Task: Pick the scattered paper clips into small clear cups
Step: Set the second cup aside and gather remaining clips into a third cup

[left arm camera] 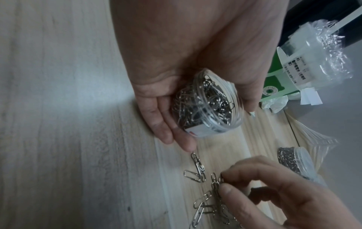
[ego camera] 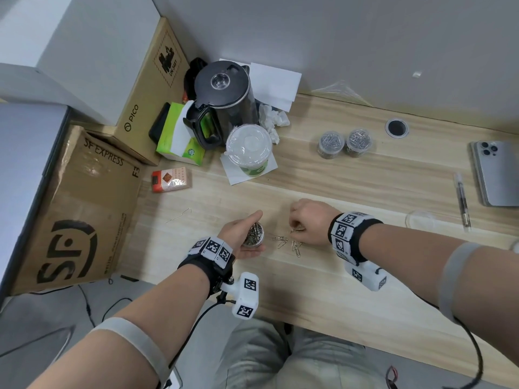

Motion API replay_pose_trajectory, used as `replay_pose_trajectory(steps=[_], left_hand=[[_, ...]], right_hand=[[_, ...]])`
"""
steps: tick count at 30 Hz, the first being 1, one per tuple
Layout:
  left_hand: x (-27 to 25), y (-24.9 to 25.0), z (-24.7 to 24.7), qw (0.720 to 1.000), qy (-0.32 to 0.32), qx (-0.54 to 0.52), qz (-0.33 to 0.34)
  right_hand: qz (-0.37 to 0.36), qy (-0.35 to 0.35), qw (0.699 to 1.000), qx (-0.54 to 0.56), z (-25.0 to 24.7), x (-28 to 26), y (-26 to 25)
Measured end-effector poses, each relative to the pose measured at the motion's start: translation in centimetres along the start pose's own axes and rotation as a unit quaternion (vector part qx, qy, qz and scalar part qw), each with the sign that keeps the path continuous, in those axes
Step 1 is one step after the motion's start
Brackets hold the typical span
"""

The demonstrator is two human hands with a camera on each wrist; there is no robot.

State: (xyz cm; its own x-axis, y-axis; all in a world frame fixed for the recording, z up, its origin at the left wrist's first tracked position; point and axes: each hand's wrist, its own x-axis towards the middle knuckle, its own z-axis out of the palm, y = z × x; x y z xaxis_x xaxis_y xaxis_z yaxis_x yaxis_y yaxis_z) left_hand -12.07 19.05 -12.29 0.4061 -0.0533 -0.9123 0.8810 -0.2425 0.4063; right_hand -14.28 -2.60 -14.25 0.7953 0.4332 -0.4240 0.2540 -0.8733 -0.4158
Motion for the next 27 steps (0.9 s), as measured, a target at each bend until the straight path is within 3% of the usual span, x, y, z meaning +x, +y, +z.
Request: replay_pose_trajectory(steps=[4,7,12,19,23,27], left_hand=[[-0.1,-0.1,0.2,1.0,-0.006,0.003,0.003],[-0.2,-0.2,0.2,1.0,-0.007,0.008,0.007],[-0.4,-0.4,-0.1,1.0,-0.006,0.016,0.012],[-0.3,-0.6,0.3,1.0,-0.006,0.028,0.009],[-0.4,-0.5,0.8,0.999,-0.011,0.036,0.009],[-0.4,-0.1,1.1,0.999,-0.008,0.04,0.012]], right_hand=[[0.009,0.019,1.0,0.012,-0.1,-0.9,-0.2],[-0.024,0.036,0.999,0.015,0.0,-0.3,-1.7],[-0.059,0.013,0.998,-0.022,1.8,0.4,-3.8],[-0.059,-0.012,0.996,-0.062,1.3,-1.5,-2.2],[-0.011,0.05,0.999,-0.015,0.8,-3.0,-0.5],[0.06,0.042,0.997,-0.009,1.1,-3.9,0.5]])
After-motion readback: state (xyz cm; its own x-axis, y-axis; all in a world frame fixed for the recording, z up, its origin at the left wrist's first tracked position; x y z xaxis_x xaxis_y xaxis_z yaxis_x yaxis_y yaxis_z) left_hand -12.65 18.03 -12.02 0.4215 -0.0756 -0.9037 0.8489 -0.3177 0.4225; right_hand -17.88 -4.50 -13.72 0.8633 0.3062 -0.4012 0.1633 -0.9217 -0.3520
